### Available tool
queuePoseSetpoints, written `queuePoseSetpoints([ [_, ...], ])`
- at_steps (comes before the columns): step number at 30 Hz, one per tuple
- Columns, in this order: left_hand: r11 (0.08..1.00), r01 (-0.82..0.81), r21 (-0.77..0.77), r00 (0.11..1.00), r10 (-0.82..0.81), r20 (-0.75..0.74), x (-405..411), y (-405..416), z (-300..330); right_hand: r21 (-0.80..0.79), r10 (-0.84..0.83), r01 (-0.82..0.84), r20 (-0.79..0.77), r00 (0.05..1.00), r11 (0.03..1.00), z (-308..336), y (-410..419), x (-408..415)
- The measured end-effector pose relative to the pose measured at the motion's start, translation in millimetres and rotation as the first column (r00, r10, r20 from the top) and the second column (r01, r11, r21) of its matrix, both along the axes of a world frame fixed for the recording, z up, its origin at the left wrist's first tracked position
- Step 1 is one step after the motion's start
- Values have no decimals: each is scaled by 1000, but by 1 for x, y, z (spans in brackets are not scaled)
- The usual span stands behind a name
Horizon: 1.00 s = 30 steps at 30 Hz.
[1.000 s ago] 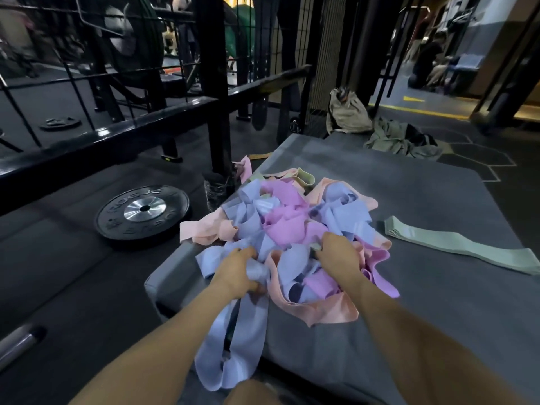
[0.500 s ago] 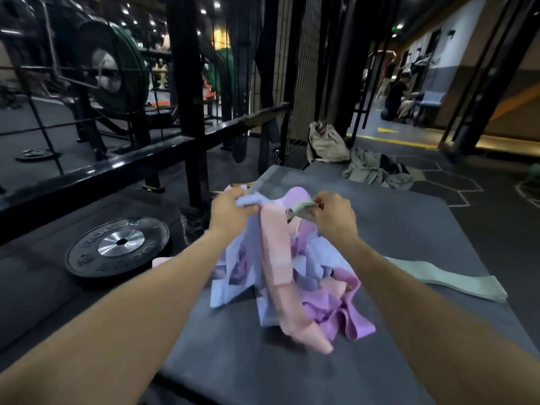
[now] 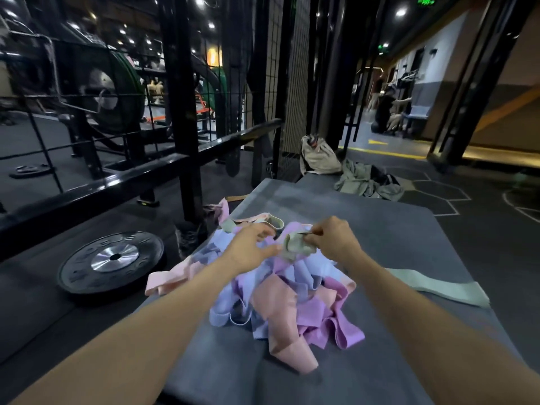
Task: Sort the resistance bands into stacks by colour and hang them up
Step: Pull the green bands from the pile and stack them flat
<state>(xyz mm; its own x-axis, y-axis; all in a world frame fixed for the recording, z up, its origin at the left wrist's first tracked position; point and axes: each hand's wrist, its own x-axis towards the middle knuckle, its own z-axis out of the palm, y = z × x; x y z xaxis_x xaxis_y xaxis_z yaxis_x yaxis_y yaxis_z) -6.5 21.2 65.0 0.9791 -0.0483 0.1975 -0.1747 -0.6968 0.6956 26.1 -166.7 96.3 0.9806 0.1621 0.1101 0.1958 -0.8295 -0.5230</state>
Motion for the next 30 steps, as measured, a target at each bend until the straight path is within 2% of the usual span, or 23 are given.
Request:
queuePoseSetpoints([
  [2,999,45,-7,997,-44,67,-3,-12,8,35,44,-44,16,999,998,14,0,-5],
  [6,999,-24,-29,990,28,135,-7,-22,23,126,112,-119,61,992,985,32,-9,-16],
  [9,997,-3,-75,978,19,206,-10,-13,39,233,118,-130,65,991,964,33,-17,-23],
  [13,970,-17,-243,971,74,227,-22,2,55,437,118,-119,30,993,891,39,-9,-32],
  [16,968,-31,-249,973,87,215,-28,9,60,559,202,-166,-2,979,813,43,2,-43],
  [18,976,-32,-216,970,82,227,-31,8,66,558,295,-235,-18,955,796,41,10,-52],
  [22,967,-69,-247,948,140,287,-36,-2,82,552,414,-323,-45,909,769,40,29,-65],
  [25,973,-43,-229,949,111,295,-41,-5,90,463,318,-287,12,948,839,46,28,-68],
  [27,980,-32,-195,965,80,248,-45,-1,90,444,251,-240,35,967,863,52,21,-69],
  [30,991,-9,-136,992,26,120,-48,8,83,590,261,-218,13,965,778,56,8,-69],
])
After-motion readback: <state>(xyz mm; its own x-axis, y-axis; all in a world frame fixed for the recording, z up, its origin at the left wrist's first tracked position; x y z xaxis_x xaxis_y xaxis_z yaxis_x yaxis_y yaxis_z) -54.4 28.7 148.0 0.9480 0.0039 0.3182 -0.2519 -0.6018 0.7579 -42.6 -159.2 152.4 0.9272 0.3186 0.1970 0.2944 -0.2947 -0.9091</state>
